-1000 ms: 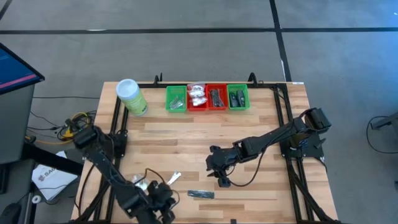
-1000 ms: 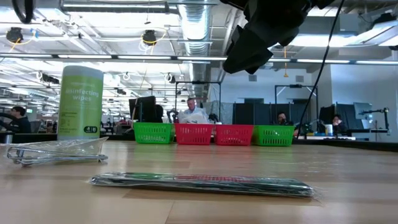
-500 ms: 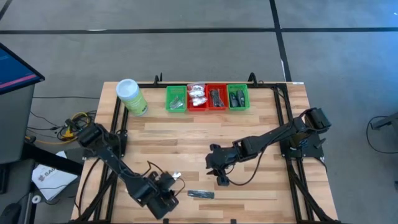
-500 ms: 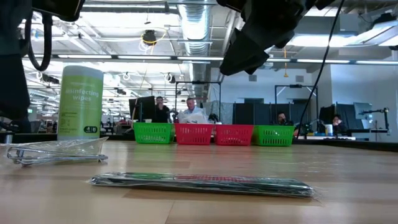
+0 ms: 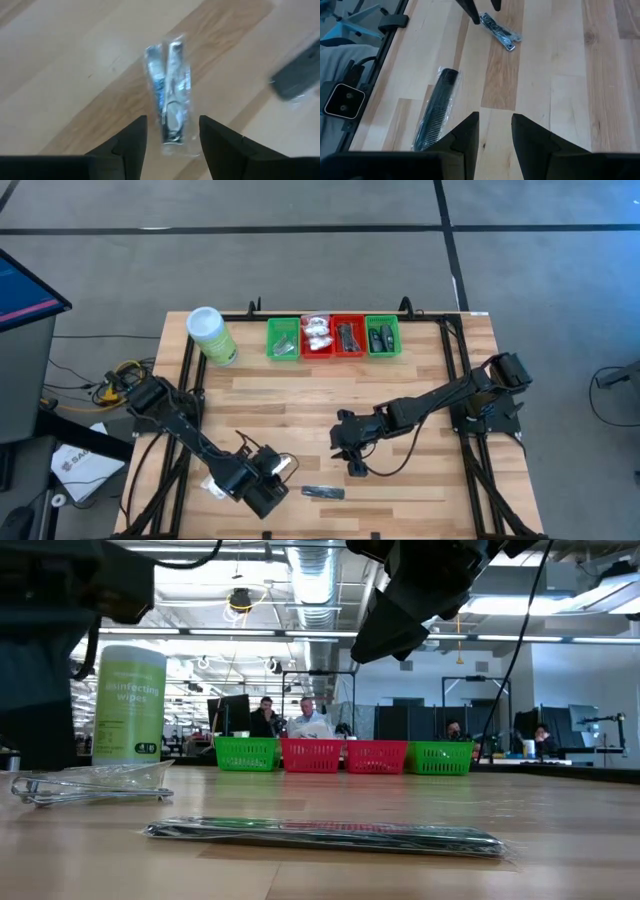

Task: Pick & Place Travel size toiletries
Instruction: Put the silver nail cutter into the left green bin

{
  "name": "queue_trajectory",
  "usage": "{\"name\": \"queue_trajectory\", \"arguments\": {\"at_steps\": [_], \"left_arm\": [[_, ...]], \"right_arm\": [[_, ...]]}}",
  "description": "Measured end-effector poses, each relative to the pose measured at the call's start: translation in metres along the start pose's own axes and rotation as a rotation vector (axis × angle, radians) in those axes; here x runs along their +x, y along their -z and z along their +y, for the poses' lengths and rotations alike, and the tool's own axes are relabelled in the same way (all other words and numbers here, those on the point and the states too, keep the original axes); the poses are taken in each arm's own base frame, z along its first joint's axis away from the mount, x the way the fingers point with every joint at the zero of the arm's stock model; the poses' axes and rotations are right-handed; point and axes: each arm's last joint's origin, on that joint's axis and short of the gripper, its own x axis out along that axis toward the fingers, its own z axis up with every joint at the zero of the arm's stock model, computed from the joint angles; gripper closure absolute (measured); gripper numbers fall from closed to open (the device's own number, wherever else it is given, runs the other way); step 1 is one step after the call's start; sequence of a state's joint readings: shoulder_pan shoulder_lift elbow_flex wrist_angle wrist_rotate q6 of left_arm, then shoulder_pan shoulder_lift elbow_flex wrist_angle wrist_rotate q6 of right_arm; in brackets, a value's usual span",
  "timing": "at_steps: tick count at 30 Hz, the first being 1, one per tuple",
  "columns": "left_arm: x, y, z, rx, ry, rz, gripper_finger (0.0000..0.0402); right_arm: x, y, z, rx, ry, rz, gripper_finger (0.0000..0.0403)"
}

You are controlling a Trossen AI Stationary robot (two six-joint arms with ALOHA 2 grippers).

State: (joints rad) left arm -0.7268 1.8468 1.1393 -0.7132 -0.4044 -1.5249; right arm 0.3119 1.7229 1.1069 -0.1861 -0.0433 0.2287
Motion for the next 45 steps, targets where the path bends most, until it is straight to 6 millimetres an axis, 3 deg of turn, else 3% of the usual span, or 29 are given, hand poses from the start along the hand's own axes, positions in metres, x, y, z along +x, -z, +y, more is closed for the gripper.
{"name": "queue_trajectory", "arguments": {"at_steps": [22, 27, 34, 45], "left_arm": [[0.018, 0.011, 0.01, -0.022, 0.07, 0.012, 0.0231], [0.019, 0.012, 0.013, -0.016, 0.058, 0.02, 0.0262], [0.02, 0.011, 0.015, -0.012, 0.04, 0.018, 0.0358], [0.018, 0.01, 0.015, 0.013, 0.044, 0.012, 0.0359]], "right_arm": [[0.0, -0.001, -0.001, -0.017, 0.001, -0.007, 0.0295], [0.0, -0.001, -0.002, -0.014, 0.004, -0.008, 0.0295], [0.0, -0.001, -0.002, -0.014, 0.004, -0.008, 0.0295], [0.0, -0.001, -0.002, -0.016, 0.004, -0.009, 0.0295]]}}
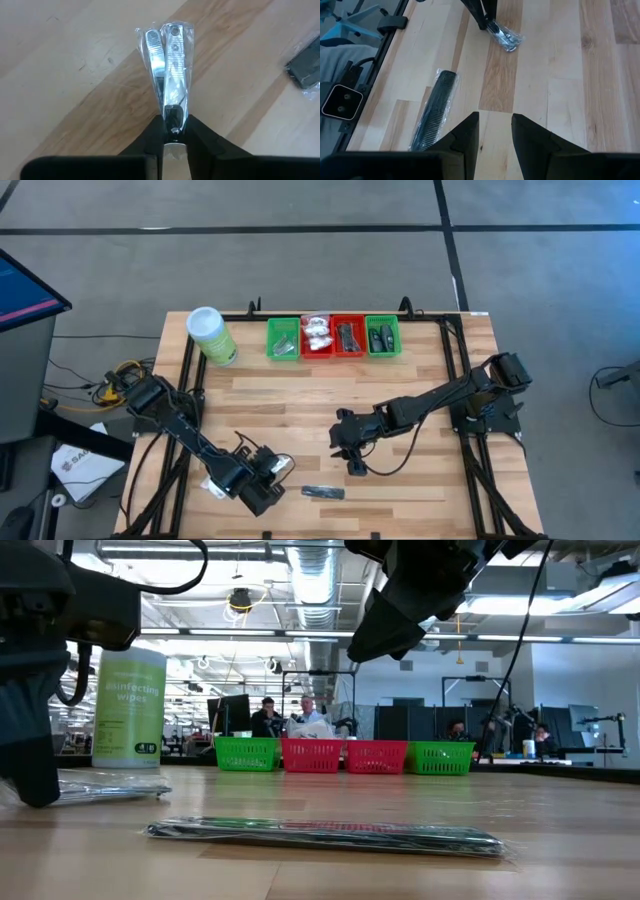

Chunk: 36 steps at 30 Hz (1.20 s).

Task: Pick & Place Travel size toiletries
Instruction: Put the silver nail cutter into the left green bin

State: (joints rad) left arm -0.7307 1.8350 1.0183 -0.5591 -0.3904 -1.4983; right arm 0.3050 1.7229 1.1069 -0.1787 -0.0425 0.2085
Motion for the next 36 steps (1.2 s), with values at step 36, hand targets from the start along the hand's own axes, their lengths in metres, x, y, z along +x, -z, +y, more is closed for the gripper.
{"name": "queue_trajectory", "arguments": {"at_steps": [36], "left_arm": [[-0.121, -0.062, 0.021, 0.194, 0.145, -0.65, 0.0359]], "right_arm": [[-0.004, -0.025, -0.023, 0.013, 0.013, -0.223, 0.0295]]}}
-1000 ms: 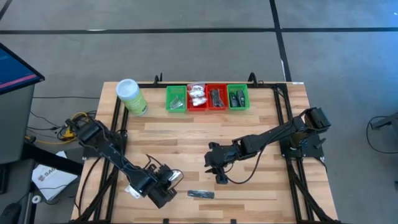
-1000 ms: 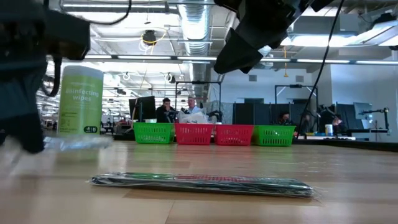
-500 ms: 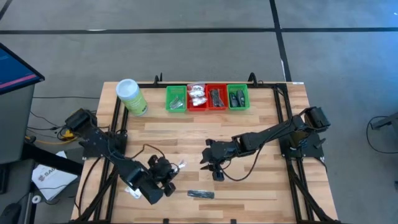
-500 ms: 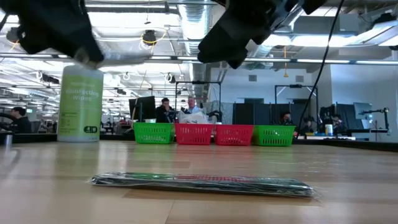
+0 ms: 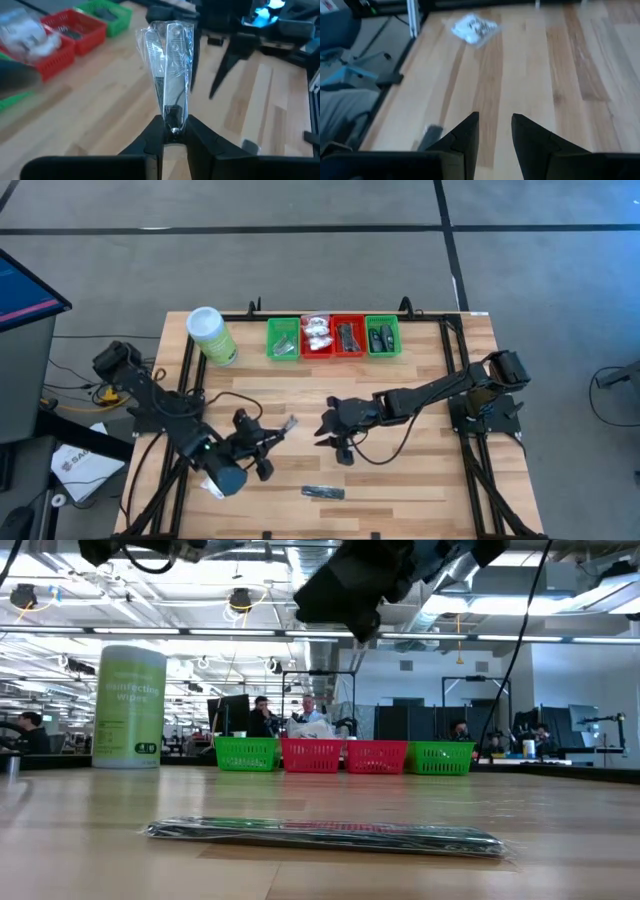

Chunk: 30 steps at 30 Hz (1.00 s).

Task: Pick & Place Travel size toiletries
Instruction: Put the silver nail cutter into the left green bin

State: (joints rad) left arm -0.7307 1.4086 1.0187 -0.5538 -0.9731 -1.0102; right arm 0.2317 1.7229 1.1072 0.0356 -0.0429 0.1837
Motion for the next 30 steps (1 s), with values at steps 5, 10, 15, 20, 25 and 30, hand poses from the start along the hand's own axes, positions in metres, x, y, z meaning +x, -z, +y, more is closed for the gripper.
{"name": "queue_trajectory", "arguments": {"at_steps": [5, 10, 15, 20, 25, 30], "left_arm": [[-0.003, -0.005, 0.003, 0.021, -0.01, -0.039, 0.0359], [-0.004, -0.007, 0.003, 0.033, -0.024, -0.073, 0.036], [-0.004, -0.011, -0.001, 0.058, -0.026, -0.118, 0.0359], [-0.004, -0.014, -0.004, 0.088, -0.017, -0.146, 0.0359], [-0.003, -0.018, -0.001, 0.101, -0.052, -0.174, 0.0359], [0.007, -0.026, 0.006, 0.107, -0.1, -0.178, 0.0359]], "right_arm": [[-0.001, -0.014, 0.003, -0.04, -0.025, -0.148, 0.0295], [-0.003, -0.024, 0.001, -0.068, -0.039, -0.248, 0.0295], [-0.004, -0.028, -0.002, -0.056, -0.035, -0.286, 0.0295], [-0.005, -0.03, -0.001, -0.066, -0.039, -0.304, 0.0295], [-0.005, -0.031, -0.002, -0.066, -0.038, -0.311, 0.0295], [-0.005, -0.031, -0.001, -0.067, -0.039, -0.31, 0.0295]]}}
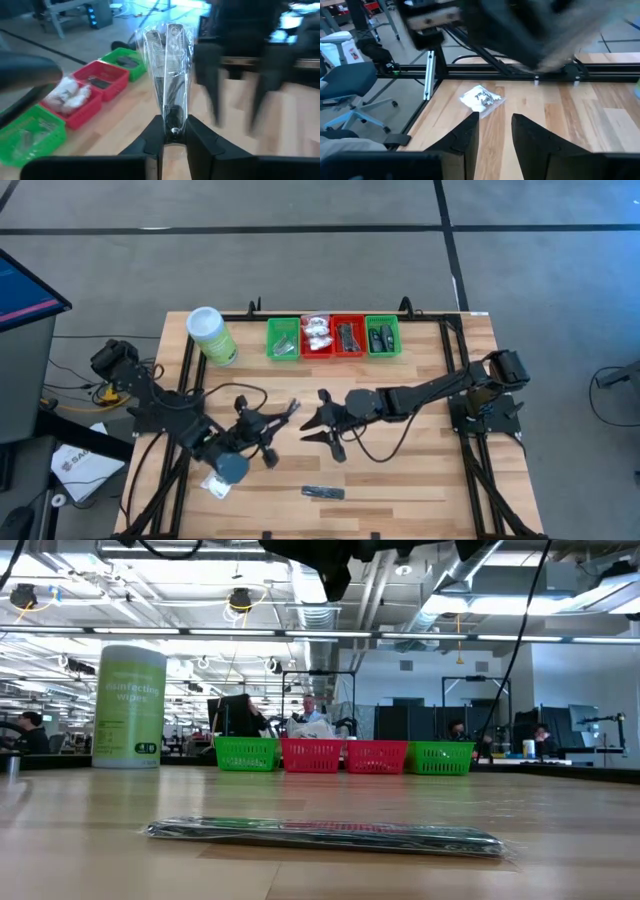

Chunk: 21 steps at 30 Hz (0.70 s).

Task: Pick & Place Travel size toiletries
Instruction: Put the silver nail cutter into the left green bin

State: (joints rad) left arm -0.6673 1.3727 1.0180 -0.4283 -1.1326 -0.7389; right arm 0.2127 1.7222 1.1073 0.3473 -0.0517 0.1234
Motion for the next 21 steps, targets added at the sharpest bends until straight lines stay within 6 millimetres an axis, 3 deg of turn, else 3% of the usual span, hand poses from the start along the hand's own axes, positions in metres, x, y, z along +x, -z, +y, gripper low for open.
{"name": "queue_trajectory", "arguments": {"at_steps": [7, 10, 16, 21], "left_arm": [[0.025, -0.01, 0.019, 0.006, -0.053, 0.045, 0.0359], [0.036, -0.009, 0.041, -0.037, -0.089, 0.064, 0.036], [0.045, 0.011, 0.097, -0.195, -0.142, 0.071, 0.036], [0.057, 0.021, 0.129, -0.295, -0.172, 0.024, 0.036]], "right_arm": [[0.0, 0.002, 0.005, -0.003, -0.013, 0.011, 0.0295], [0.0, 0.003, 0.009, -0.006, -0.02, 0.021, 0.0295], [0.0, 0.004, 0.011, -0.01, -0.025, 0.03, 0.0295], [0.0, 0.004, 0.011, -0.016, -0.024, 0.033, 0.0295]]}}
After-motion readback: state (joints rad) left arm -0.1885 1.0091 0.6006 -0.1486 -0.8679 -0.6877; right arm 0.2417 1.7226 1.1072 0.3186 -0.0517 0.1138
